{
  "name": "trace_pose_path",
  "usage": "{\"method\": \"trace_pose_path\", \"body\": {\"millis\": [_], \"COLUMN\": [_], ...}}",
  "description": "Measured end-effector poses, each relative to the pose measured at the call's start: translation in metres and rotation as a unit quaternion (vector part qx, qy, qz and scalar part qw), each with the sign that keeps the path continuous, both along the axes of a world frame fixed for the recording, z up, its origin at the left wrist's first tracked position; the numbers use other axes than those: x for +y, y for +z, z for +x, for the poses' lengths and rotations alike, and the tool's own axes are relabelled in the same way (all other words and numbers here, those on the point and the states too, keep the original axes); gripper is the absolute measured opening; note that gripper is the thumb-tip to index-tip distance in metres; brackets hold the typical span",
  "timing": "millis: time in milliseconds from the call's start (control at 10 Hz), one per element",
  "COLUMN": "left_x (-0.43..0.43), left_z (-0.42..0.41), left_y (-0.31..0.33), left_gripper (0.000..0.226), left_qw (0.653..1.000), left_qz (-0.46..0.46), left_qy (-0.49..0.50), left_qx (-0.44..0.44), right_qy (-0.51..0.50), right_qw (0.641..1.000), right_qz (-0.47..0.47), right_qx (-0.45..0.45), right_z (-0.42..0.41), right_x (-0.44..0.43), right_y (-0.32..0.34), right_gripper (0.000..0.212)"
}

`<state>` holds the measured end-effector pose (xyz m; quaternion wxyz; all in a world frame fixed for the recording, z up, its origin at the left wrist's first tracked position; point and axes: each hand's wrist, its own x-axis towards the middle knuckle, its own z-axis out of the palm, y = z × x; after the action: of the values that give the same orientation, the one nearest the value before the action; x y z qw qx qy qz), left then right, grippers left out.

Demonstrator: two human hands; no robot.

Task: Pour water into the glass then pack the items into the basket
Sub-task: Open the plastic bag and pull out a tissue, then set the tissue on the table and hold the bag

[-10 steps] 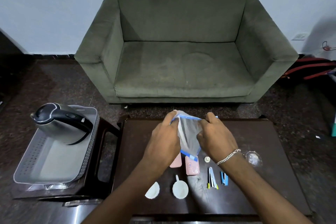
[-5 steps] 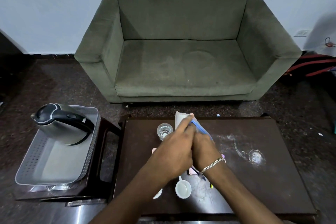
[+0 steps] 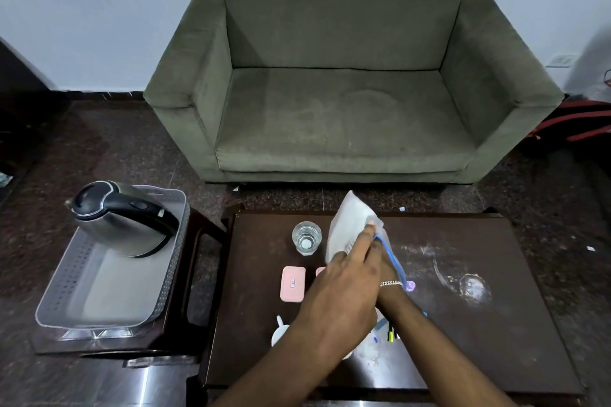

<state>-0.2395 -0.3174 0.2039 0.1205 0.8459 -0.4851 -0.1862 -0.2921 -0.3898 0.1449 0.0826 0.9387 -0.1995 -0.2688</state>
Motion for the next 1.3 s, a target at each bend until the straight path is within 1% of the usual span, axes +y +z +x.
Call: {"method": "trace_pose_path", "body": {"millis": [100,200,300,400,500,600,700,800,900,1000,1100,1200,1300], "left_x": [-0.003,0.001,0.004,0.005,0.002,-0.003,-0.001,0.006,0.009,0.004,0.004,0.01,0.021], "left_z": [0.002,0.004,0.005,-0.002,-0.018,-0.02,-0.007,-0.003,-0.002,0.005,0.015,0.028,0.041], "left_y": [0.0,-0.006,-0.011,-0.011,-0.012,-0.017,-0.022,-0.03,-0.034,-0.035,-0.035,-0.04,-0.049], "left_gripper": [0.085,0.086,0.089,0.091,0.092,0.103,0.104,0.104,0.099,0.094,0.088,0.087,0.088], "left_qw": [0.998,0.999,0.998,0.998,0.999,0.998,0.996,0.995,0.995,0.994,0.993,0.991,0.987], "left_qz": [0.041,0.041,0.044,0.039,0.037,0.052,0.063,0.066,0.056,0.039,0.021,0.026,0.046], "left_qy": [-0.024,0.003,0.013,0.01,0.004,0.034,0.064,0.066,0.071,0.095,0.114,0.131,0.156], "left_qx": [-0.036,-0.034,-0.048,-0.038,-0.014,-0.011,-0.027,-0.034,-0.039,-0.026,-0.014,-0.008,-0.002], "right_qy": [0.141,0.043,0.114,-0.055,-0.37,-0.357,-0.243,-0.223,-0.261,-0.316,-0.389,-0.384,-0.356], "right_qw": [0.983,0.979,0.978,0.959,0.849,0.843,0.845,0.813,0.758,0.673,0.547,0.507,0.457], "right_qz": [-0.008,0.158,0.133,0.19,0.301,0.321,0.369,0.421,0.436,0.459,0.528,0.553,0.598], "right_qx": [-0.117,-0.119,-0.117,-0.204,-0.23,-0.242,-0.301,-0.335,-0.409,-0.486,-0.52,-0.538,-0.553], "right_z": [0.021,0.017,0.014,0.021,0.016,0.012,0.009,0.0,-0.006,-0.009,-0.01,-0.023,-0.038], "right_x": [-0.021,-0.037,-0.022,-0.036,-0.037,-0.037,-0.032,-0.039,-0.041,-0.039,-0.048,-0.068,-0.099], "right_y": [-0.001,0.006,0.007,0.01,0.01,0.008,0.014,0.021,0.028,0.035,0.042,0.052,0.065], "right_gripper": [0.056,0.054,0.043,0.022,0.038,0.035,0.03,0.02,0.01,0.03,0.043,0.045,0.053]}}
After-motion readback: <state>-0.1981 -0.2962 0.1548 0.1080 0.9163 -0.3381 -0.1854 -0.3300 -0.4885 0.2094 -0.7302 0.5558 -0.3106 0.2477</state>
